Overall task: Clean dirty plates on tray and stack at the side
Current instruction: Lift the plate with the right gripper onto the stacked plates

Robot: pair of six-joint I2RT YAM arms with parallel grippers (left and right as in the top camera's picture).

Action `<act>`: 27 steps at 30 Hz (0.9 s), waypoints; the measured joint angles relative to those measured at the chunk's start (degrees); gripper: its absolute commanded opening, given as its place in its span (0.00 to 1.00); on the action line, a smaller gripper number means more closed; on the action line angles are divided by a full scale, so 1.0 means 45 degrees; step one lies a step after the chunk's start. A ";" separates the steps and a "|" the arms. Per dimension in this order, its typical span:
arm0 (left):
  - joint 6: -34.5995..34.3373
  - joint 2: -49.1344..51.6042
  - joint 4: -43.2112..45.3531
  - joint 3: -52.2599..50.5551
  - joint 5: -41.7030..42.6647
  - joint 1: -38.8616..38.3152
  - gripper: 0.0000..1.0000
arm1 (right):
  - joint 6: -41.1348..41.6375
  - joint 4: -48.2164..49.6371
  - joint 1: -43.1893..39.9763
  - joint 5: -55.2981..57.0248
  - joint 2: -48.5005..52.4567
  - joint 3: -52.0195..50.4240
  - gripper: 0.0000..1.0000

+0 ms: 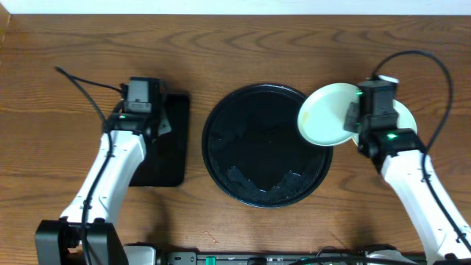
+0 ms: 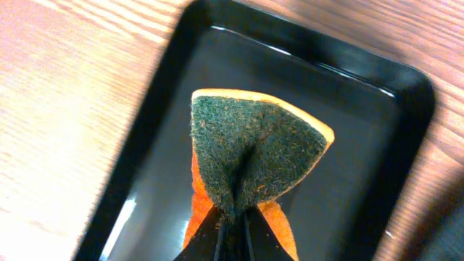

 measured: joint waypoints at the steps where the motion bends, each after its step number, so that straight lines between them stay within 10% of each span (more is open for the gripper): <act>1: 0.0141 0.0092 0.0068 0.0000 0.0092 0.0282 0.08 | 0.0068 -0.0019 -0.0481 -0.0442 0.0000 0.0000 0.01; 13: 0.2584 0.1923 0.0971 0.0000 0.2254 0.1107 0.08 | 0.0369 -0.0209 -0.5100 -0.3031 0.0000 0.0005 0.01; 24: 0.3079 0.2361 0.0962 0.0000 0.2453 0.1107 0.08 | 0.0058 -0.0554 -0.5770 -0.5450 0.0015 0.0005 0.01; 27: 0.3211 0.2361 0.0957 0.0000 0.2521 0.1107 0.38 | -0.0486 -0.0622 -0.5736 -0.6985 0.0277 0.0019 0.01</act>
